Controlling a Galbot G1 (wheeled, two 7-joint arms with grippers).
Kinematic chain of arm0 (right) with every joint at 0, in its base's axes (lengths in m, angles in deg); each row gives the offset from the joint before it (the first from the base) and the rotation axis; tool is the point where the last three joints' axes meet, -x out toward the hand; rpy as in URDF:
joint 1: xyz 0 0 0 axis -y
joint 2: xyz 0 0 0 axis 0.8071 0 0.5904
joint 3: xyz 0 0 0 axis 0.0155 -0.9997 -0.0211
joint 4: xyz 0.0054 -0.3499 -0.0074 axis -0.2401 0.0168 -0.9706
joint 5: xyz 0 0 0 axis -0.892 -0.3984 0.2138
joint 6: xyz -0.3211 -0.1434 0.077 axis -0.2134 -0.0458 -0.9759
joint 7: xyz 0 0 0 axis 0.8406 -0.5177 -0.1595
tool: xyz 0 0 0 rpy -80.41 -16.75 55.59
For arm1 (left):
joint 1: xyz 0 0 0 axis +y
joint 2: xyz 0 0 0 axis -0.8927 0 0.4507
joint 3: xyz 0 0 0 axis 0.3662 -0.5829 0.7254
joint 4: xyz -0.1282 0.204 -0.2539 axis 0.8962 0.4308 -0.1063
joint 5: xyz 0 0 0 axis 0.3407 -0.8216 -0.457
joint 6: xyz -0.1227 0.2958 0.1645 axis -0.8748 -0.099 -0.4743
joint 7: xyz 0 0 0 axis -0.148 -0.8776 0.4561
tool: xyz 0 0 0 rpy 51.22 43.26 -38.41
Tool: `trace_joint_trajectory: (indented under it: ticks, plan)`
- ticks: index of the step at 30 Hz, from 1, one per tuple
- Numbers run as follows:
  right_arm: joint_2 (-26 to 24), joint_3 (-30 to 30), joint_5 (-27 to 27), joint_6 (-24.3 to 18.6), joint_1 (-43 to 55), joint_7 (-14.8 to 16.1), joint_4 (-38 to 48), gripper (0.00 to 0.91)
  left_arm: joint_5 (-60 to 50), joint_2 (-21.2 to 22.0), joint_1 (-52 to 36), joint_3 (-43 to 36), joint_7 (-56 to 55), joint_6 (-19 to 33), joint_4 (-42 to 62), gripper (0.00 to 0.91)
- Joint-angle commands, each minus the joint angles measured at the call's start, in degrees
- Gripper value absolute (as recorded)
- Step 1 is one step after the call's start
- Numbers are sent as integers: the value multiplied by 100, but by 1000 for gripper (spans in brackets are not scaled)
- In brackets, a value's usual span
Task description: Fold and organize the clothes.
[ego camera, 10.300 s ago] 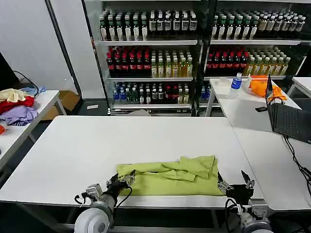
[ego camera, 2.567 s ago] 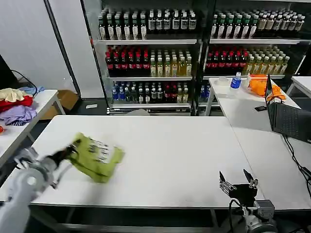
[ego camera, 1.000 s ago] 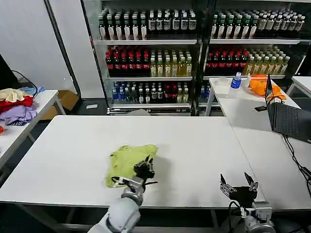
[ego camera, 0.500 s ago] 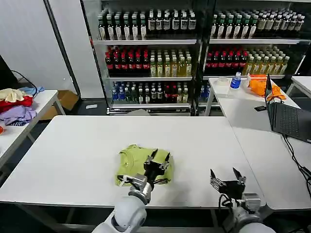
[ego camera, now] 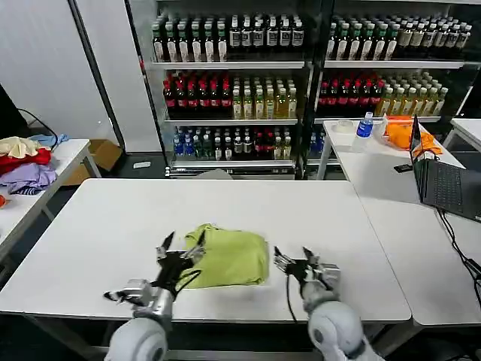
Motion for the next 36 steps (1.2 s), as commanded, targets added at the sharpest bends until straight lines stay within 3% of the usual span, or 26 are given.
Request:
trace_joint_trajectory:
  ticks: [1, 8, 10, 13, 14, 15, 23, 34, 36]
  plan:
    - [1174, -1002, 928, 218, 1871, -650, 1924, 907, 415, -175, 946, 1264, 6, 72, -563, 907]
    - [1350, -951, 1136, 219, 2066, -822, 2434, 907, 376, -70, 1101, 1263, 17, 49, -673, 907]
    - [1345, -940, 1143, 218, 2058, -858, 2468, 836, 383, -63, 1098, 1273, 18, 55, -675, 907]
    - [1288, -942, 1142, 216, 2008, -939, 2423, 504, 401, -94, 1077, 1290, 17, 44, -659, 907]
    - [1256, -931, 1141, 215, 1984, -970, 2401, 212, 406, -100, 1074, 1292, 17, 44, -658, 907]
    - [1231, -926, 1140, 215, 1971, -986, 2387, 0, 421, -110, 1069, 1294, 18, 39, -657, 907]
    - [1073, -758, 1097, 207, 1989, -1021, 2377, 0, 489, -95, 962, 1219, 20, 12, -627, 907]
    - [435, -656, 774, 217, 1960, -1005, 2086, 0, 504, -108, 935, 1177, 13, -11, -619, 907]
    - [338, -670, 633, 218, 1953, -894, 2049, 524, 488, -107, 925, 1139, 14, -15, -629, 907]
